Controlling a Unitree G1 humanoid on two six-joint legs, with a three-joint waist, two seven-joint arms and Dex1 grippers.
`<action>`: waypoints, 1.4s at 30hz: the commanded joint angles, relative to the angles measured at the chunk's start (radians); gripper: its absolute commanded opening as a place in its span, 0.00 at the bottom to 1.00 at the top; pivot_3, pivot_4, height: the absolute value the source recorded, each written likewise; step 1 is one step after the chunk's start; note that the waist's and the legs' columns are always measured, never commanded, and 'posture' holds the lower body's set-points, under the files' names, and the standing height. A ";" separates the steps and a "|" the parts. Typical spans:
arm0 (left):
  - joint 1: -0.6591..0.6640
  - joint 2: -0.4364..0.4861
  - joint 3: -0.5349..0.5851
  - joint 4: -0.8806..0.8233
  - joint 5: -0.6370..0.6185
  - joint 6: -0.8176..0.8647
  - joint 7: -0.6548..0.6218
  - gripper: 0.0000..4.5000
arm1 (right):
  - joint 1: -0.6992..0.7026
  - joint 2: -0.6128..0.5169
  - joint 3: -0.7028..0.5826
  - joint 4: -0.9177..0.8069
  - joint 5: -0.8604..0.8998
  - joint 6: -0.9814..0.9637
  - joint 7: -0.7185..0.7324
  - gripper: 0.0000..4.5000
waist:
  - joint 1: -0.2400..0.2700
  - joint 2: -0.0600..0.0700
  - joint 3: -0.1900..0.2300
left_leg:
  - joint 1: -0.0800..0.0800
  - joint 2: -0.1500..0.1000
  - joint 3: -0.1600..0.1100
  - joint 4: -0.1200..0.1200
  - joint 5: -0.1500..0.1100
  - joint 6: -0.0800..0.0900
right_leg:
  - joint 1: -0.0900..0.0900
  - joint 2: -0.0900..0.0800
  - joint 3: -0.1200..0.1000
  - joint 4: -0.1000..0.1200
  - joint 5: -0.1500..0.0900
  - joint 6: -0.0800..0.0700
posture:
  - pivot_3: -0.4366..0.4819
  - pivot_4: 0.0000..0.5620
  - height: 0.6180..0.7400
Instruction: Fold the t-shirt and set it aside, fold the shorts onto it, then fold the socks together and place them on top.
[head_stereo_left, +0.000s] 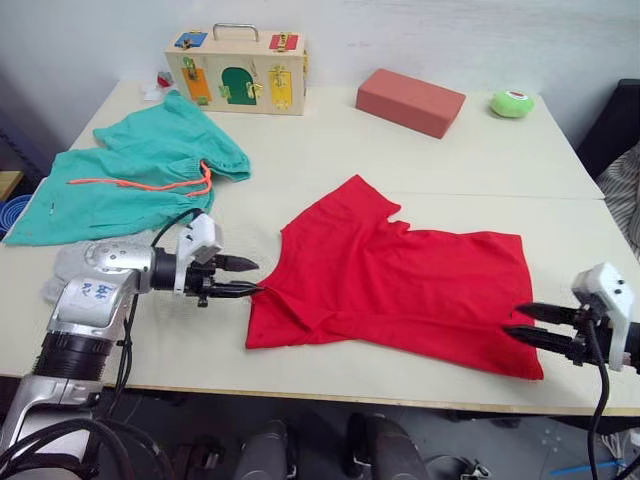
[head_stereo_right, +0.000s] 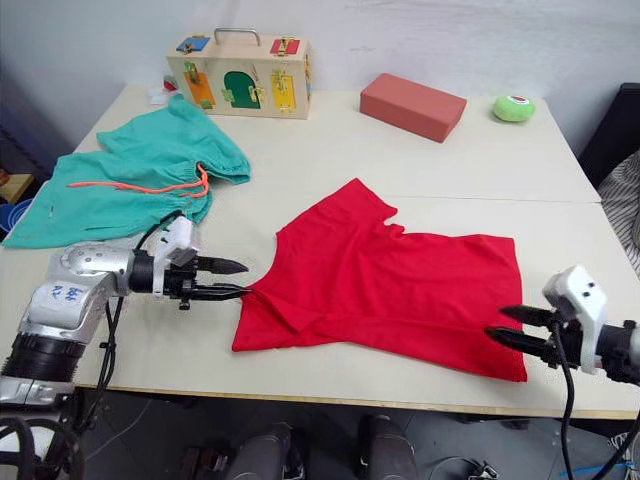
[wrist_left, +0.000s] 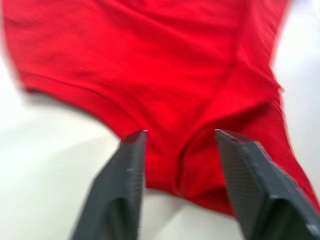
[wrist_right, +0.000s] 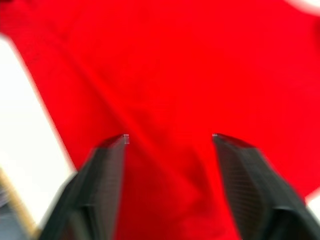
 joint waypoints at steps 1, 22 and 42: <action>0.087 0.002 0.111 -0.165 -0.130 0.039 0.001 0.76 | 0.040 0.056 -0.122 -0.162 0.090 -0.003 -0.031 0.78 | -0.003 0.000 0.000 | 0.000 0.000 0.000 0.000 0.000 0.000 | 0.000 0.000 0.000 0.000 0.000 0.000 | 0.48 0.27 1.00; 0.149 -0.142 -0.262 -0.161 0.137 -0.270 -0.012 0.01 | 0.007 0.177 0.327 0.010 -0.151 -0.459 -0.011 0.00 | 0.001 -0.002 -0.002 | 0.004 -0.002 0.002 -0.006 0.000 0.000 | 0.001 0.000 0.003 -0.002 0.000 0.001 | 0.48 0.27 1.00; 0.096 -0.244 -0.103 0.002 0.095 -0.349 0.172 0.01 | -0.009 0.178 0.137 0.387 -0.182 -0.702 -0.189 0.00 | -0.002 -0.002 -0.002 | 0.006 -0.002 0.001 -0.005 0.002 0.001 | 0.003 -0.001 0.003 -0.001 0.001 0.001 | 0.48 0.27 1.00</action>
